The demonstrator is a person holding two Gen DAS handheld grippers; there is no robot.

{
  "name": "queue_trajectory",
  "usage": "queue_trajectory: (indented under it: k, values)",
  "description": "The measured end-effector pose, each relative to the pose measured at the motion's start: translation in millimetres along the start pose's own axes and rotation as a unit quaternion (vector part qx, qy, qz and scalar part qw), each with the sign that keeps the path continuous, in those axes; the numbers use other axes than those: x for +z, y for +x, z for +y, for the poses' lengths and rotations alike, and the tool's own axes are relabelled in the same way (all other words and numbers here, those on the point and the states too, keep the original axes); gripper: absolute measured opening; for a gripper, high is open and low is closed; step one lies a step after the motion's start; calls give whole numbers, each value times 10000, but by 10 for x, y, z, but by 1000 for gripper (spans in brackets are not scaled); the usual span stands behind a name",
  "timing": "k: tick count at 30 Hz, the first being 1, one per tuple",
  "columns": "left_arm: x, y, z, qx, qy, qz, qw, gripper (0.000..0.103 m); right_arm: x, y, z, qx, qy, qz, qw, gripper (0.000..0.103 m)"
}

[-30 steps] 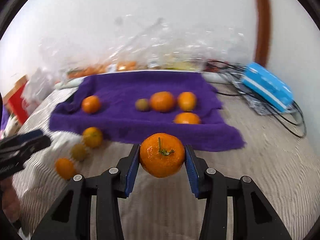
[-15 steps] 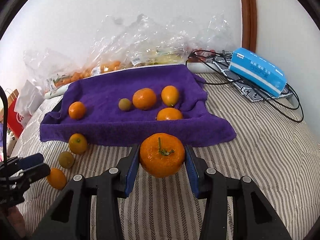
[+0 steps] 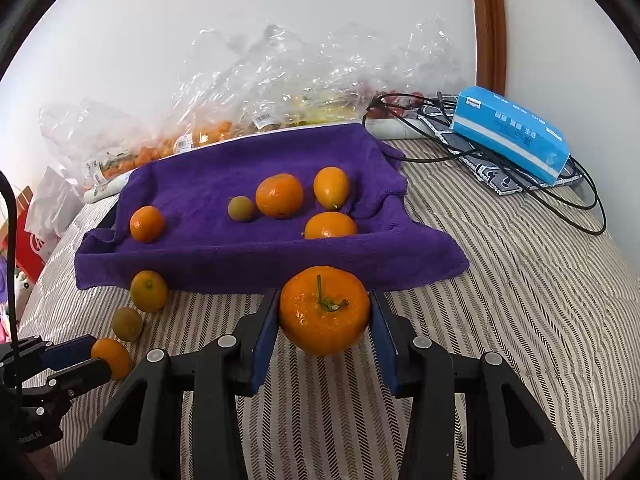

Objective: Organize fruits
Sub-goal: 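Lift both held oranges up from the pile toward the towel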

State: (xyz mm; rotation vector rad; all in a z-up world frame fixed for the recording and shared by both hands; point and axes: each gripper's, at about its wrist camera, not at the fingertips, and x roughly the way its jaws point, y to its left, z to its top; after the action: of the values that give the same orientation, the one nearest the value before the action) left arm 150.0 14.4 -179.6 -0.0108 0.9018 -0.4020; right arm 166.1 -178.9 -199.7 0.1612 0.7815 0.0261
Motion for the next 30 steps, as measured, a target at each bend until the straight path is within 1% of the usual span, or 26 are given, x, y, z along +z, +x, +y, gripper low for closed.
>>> queue_trajectory:
  k: [3, 9, 16, 24, 30]
  values:
    - [8, 35, -17, -2, 34, 46, 10000, 32, 2, 5, -6, 8, 12, 3, 10000, 44]
    - [-8, 18, -32, 63, 117, -51, 9999, 31, -1, 6, -5, 30, 41, -3, 10000, 44]
    - [-5, -117, -15, -78, 101, -361, 9993, 31, 0, -11, -16, 71, 94, -37, 9999, 44]
    - [24, -251, 97, -115, -143, -745, 9971, 31, -8, -60, -20, 130, 145, -143, 9997, 44]
    - [45, -252, 214, 12, -366, -851, 9957, 31, -10, -101, -53, 203, 221, -258, 9992, 44]
